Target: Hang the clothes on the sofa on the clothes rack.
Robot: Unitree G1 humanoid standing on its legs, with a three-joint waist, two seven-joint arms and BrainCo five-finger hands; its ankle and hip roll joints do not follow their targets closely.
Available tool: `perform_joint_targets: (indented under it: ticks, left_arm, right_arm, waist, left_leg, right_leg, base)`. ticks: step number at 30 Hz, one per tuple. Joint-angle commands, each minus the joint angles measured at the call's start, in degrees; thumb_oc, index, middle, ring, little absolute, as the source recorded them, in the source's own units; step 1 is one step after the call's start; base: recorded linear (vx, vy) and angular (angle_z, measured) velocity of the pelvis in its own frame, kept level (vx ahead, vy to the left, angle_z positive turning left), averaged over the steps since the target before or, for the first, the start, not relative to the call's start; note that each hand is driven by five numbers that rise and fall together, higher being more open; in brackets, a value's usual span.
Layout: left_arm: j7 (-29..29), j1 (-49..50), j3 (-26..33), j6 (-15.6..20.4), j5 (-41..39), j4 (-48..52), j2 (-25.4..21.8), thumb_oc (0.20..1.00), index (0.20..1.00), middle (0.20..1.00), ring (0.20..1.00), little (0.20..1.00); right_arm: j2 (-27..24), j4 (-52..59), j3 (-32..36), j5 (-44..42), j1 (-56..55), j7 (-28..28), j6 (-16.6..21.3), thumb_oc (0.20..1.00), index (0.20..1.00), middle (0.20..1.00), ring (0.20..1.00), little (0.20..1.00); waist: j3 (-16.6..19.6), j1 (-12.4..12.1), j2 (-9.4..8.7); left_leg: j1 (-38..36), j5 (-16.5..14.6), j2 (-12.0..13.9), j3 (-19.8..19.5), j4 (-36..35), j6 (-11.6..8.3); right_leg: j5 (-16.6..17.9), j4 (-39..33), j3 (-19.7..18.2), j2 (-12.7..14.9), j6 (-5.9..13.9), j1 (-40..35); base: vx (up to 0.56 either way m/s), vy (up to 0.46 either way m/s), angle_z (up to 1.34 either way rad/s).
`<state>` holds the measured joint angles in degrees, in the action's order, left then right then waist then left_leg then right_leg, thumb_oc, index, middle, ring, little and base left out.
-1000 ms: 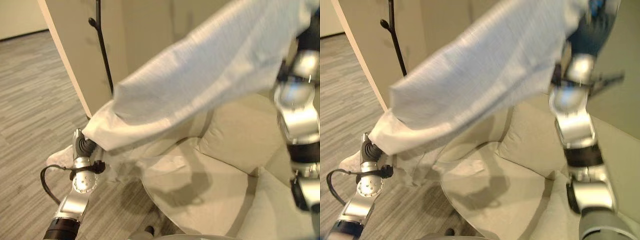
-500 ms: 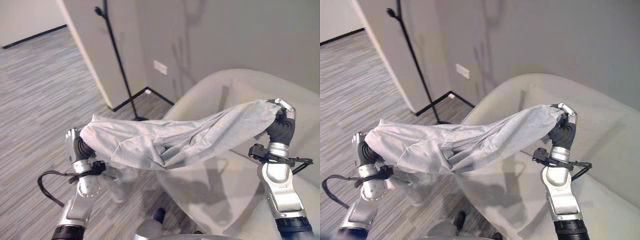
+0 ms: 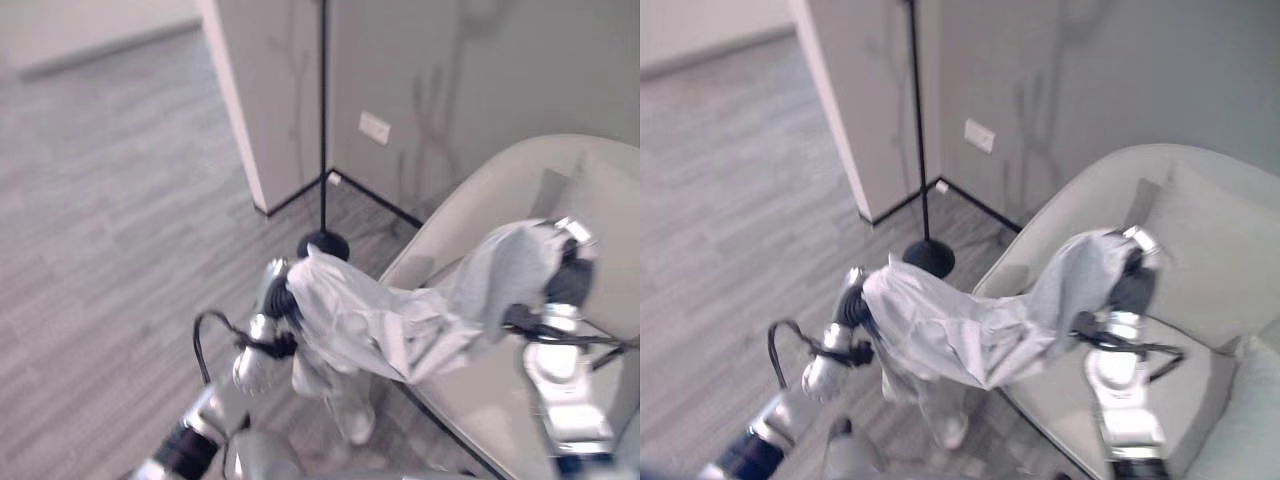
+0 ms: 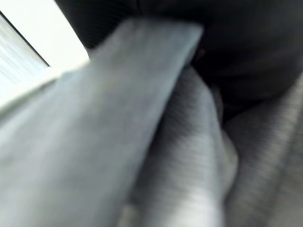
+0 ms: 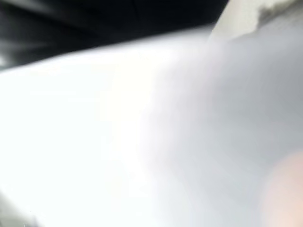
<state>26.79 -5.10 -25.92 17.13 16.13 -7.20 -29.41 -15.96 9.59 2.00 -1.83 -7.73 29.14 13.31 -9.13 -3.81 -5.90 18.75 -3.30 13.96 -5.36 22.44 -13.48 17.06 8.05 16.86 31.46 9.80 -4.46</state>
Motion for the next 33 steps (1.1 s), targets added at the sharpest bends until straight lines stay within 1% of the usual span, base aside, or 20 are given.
perform_joint_targets:
  ticks: [1, 4, 5, 6, 7, 8, 9, 10, 12, 15, 18, 20, 22, 24, 25, 26, 27, 29, 32, 33]
  left_arm:
    - [-0.2, 2.4, 3.0, 4.5, 0.9, 8.9, -3.1, 0.200, 0.200, 0.200, 0.200, 0.200]
    - [0.7, 3.2, 5.2, 4.6, 1.6, 10.2, -4.9, 0.200, 0.200, 0.200, 0.200, 0.200]
    - [1.3, 4.5, 6.2, 4.2, 1.2, 10.0, -4.9, 0.200, 0.200, 0.200, 0.200, 0.200]
    - [1.2, 4.5, 6.2, 4.2, 1.2, 10.1, -4.9, 0.200, 0.200, 0.200, 0.200, 0.200]
    - [0.7, 5.7, 6.5, 3.9, 1.4, 9.6, -4.9, 0.200, 0.200, 0.200, 0.200, 0.200]
    - [0.4, 6.1, 6.6, 3.7, 1.8, 9.2, -5.1, 0.200, 0.200, 0.200, 0.200, 0.200]
    - [0.4, 6.1, 6.6, 3.7, 1.8, 9.2, -5.0, 0.200, 0.200, 0.200, 0.200, 0.200]
    - [-0.2, 6.8, 7.1, 3.3, 1.8, 8.4, -4.7, 0.200, 0.200, 0.200, 0.200, 0.200]
    - [-1.0, 7.7, 7.9, 2.9, 1.2, 7.7, -3.5, 0.200, 0.200, 0.200, 0.200, 0.200]
    - [-2.3, 8.2, 8.4, 2.5, 1.5, 6.3, -2.2, 0.200, 0.200, 0.200, 0.200, 0.200]
    - [-2.9, 7.8, 8.4, 2.3, 1.0, 5.4, -0.8, 0.200, 0.200, 0.200, 0.200, 0.200]
    - [-2.5, 6.2, 7.9, 2.4, 2.3, 4.9, -0.4, 0.200, 0.200, 0.200, 0.200, 0.200]
    - [-1.7, 6.8, 8.7, 2.3, 0.3, 2.9, 2.4, 0.200, 0.200, 0.200, 0.200, 0.200]
    - [-1.7, 6.9, 8.8, 2.3, 0.3, 2.9, 2.4, 0.200, 0.200, 0.200, 0.200, 0.200]
    - [-0.3, 6.1, 9.6, 2.2, 1.3, 2.3, 2.2, 0.200, 0.200, 0.200, 0.200, 0.200]
    - [1.6, 5.4, 11.4, 2.2, 4.6, 2.8, 0.5, 0.200, 0.200, 0.200, 0.200, 0.200]
    - [1.7, 5.4, 11.4, 2.1, 4.9, 2.9, 0.4, 0.200, 0.200, 0.200, 0.200, 0.200]
    - [6.2, 4.5, 14.9, 0.6, 11.2, 4.5, -2.3, 0.200, 0.200, 0.200, 0.200, 0.200]
    - [10.6, 3.9, 21.5, -0.9, 15.8, 7.2, -3.3, 0.200, 0.200, 0.200, 0.200, 0.200]
    - [12.0, 3.0, 23.4, -1.6, 17.5, 7.3, -4.0, 0.200, 0.200, 0.200, 0.200, 0.200]
  right_arm:
    - [-4.8, 3.8, 1.3, 0.3, 5.5, 2.8, 2.0, 0.200, 0.200, 0.200, 0.200, 0.200]
    - [-4.1, 3.2, 0.0, 2.4, 5.9, 3.8, 1.6, 0.200, 0.200, 0.200, 0.200, 0.200]
    - [-3.7, 3.2, -0.1, 1.6, 5.2, 3.8, 2.1, 0.200, 0.200, 0.200, 0.200, 0.200]
    - [-3.7, 3.2, -0.1, 1.6, 5.2, 3.8, 2.1, 0.200, 0.200, 0.200, 0.200, 0.200]
    - [-3.9, 2.9, 0.3, 1.5, 4.7, 3.3, 2.5, 0.200, 0.200, 0.200, 0.200, 0.200]
    - [-4.1, 2.7, 0.2, 1.5, 4.9, 3.1, 2.6, 0.200, 0.200, 0.200, 0.200, 0.200]
    - [-4.1, 2.7, 0.2, 1.5, 4.9, 3.1, 2.6, 0.200, 0.200, 0.200, 0.200, 0.200]
    - [-4.6, 2.2, 0.4, 1.2, 5.0, 2.9, 2.8, 0.200, 0.200, 0.200, 0.200, 0.200]
    - [-4.8, 1.5, 0.6, 0.1, 5.2, 2.9, 3.1, 0.200, 0.200, 0.200, 0.200, 0.200]
    - [-5.2, 1.2, 0.5, -0.3, 5.7, 2.5, 3.0, 0.200, 0.200, 0.200, 0.200, 0.200]
    - [-5.2, 1.2, 0.6, -0.1, 5.2, 2.1, 2.7, 0.200, 0.200, 0.200, 0.200, 0.200]
    - [-5.1, 1.6, 1.1, 0.0, 4.9, 2.3, 3.0, 0.200, 0.200, 0.200, 0.200, 0.200]
    - [-4.9, 1.2, 0.3, 0.0, 4.9, 1.8, 2.8, 0.200, 0.200, 0.200, 0.200, 0.200]
    - [-5.0, 1.2, 0.2, 0.0, 4.8, 1.7, 2.8, 0.200, 0.200, 0.200, 0.200, 0.200]
    - [-5.9, 1.8, -0.2, 0.3, 5.4, 0.7, 3.1, 0.200, 0.200, 0.200, 0.200, 0.200]
    - [-7.8, 2.6, 0.5, 2.2, 5.7, 0.3, 3.2, 0.200, 0.200, 0.200, 0.200, 0.200]
    - [-7.7, 2.6, 0.6, 2.3, 5.7, 0.3, 3.2, 0.200, 0.200, 0.200, 0.200, 0.200]
    - [-9.7, 3.2, 2.4, 4.8, 5.6, 1.0, 3.6, 0.200, 0.200, 0.200, 0.200, 0.200]
    - [-12.8, 1.4, 4.6, 10.6, 7.3, 3.9, 1.7, 0.200, 0.200, 0.200, 0.200, 0.200]
    - [-13.9, 1.1, 5.6, 13.0, 7.9, 5.0, 1.0, 0.200, 0.200, 0.200, 0.200, 0.200]
  waist:
    - [4.3, 1.6, 2.68]
    - [4.3, 1.5, 2.52]
    - [4.5, 1.5, 2.60]
    - [4.6, 1.5, 2.50]
    - [4.6, 1.3, 2.69]
    - [4.5, 1.1, 2.64]
    - [4.4, 1.0, 2.63]
    - [4.2, 1.7, 2.55]
    - [3.7, 2.8, 2.52]
    - [3.2, 4.4, 2.47]
    - [2.9, 5.9, 2.79]
    - [3.3, 6.7, 2.26]
    - [5.1, 6.9, 2.35]
    - [5.0, 6.9, 2.53]
    - [5.4, 6.6, 2.77]
    - [4.8, 5.6, 2.04]
    - [4.6, 5.7, 1.99]
    - [4.1, 4.9, 1.45]
    - [4.1, 4.2, 0.51]
    - [4.3, 3.8, 0.55]
  left_leg:
    - [-6.1, -1.4, 3.1, 1.5, -11.3, 4.46]
    - [-8.0, -1.5, 0.3, 3.5, -12.5, 6.94]
    - [-9.4, -1.7, -2.6, 4.1, -13.6, 9.27]
    - [-9.4, -1.4, -2.7, 4.1, -13.8, 9.32]
    - [-10.7, -1.4, -5.6, 4.7, -14.8, 11.51]
    - [-11.9, -1.7, -6.6, 5.3, -15.1, 12.06]
    - [-12.0, -1.8, -6.6, 5.4, -15.1, 12.04]
    - [-14.3, -2.0, -8.7, 5.9, -16.1, 13.12]
    - [-17.1, -2.5, -10.4, 5.8, -17.5, 13.54]
    - [-20.7, -2.7, -12.6, 4.8, -20.6, 14.50]
    - [-23.3, -3.5, -13.6, 2.6, -22.0, 15.07]
    - [-24.4, -5.2, -14.6, 1.4, -21.6, 15.25]
    - [-26.5, -7.7, -13.9, 2.0, -19.8, 14.58]
    - [-26.6, -8.0, -13.8, 2.0, -19.6, 14.52]
    - [-25.8, -6.2, -13.4, 3.3, -13.7, 12.84]
    - [-22.1, -1.6, -12.9, 4.3, -4.0, 11.14]
    - [-21.2, -1.9, -12.9, 4.1, -2.7, 10.98]
    - [-16.5, 1.8, -11.3, 5.2, 8.0, 9.89]
    - [-10.7, 2.4, -9.8, 7.5, 14.5, 10.78]
    - [-9.1, 0.9, -9.1, 8.0, 14.3, 10.88]
  right_leg:
    - [5.2, -2.7, 2.5, 2.4, 5.10, 3.1]
    - [1.6, 0.4, 4.0, 1.8, 3.95, 3.8]
    - [-4.3, 4.2, 2.8, -2.9, 1.75, 4.3]
    - [-4.5, 4.6, 2.7, -2.7, 1.50, 4.6]
    - [-11.5, 9.2, 2.3, -8.6, -1.05, 6.8]
    - [-14.2, 11.0, 2.4, -11.3, -2.03, 8.0]
    - [-14.3, 11.2, 2.3, -11.3, -2.05, 8.1]
    - [-17.9, 11.6, 1.6, -16.7, -3.69, 10.5]
    - [-19.1, 10.0, -1.2, -21.3, -4.10, 12.7]
    - [-16.2, 4.4, -5.0, -25.7, -3.65, 15.4]
    - [-13.3, 2.7, -7.4, -26.6, -2.51, 18.7]
    - [-14.0, -0.4, -8.5, -26.6, -2.50, 16.4]
    - [-15.3, 0.1, -8.6, -27.3, -3.99, 13.7]
    - [-15.4, 0.0, -8.6, -27.5, -4.05, 13.4]
    - [-16.2, -1.4, -8.1, -27.7, -4.80, 11.0]
    - [-16.2, -3.4, -7.6, -27.7, -5.43, 8.1]
    - [-16.0, -3.7, -7.4, -27.8, -5.54, 8.0]
    - [-16.6, -5.2, -7.2, -28.3, -6.69, 5.5]
    - [-17.1, -6.9, -6.9, -27.5, -7.58, 2.8]
    - [-17.9, -7.1, -7.2, -27.5, -7.57, 1.5]
  base:
    - [0.03, 0.735, 0.59]
    - [0.04, 0.515, 0.00]
    - [0.06, 0.586, -0.20]
    - [0.06, 0.717, 0.00]
    - [0.05, 0.439, 0.16]
    - [0.06, 0.441, 0.29]
    - [0.11, 0.331, 0.31]
    - [0.12, 0.279, -0.06]
    - [0.17, 0.265, -0.61]
    - [0.19, 0.113, -0.05]
    - [0.20, 0.025, 0.02]
    - [0.26, -0.049, 0.29]
    - [0.41, -0.103, 0.58]
    - [0.22, -0.068, 0.36]
    - [0.31, -0.159, 0.07]
    - [0.28, -0.163, 0.03]
    - [0.16, -0.127, 0.08]
    - [0.13, -0.094, -0.01]
    - [0.19, -0.089, 0.05]
    - [0.26, 0.002, 0.17]
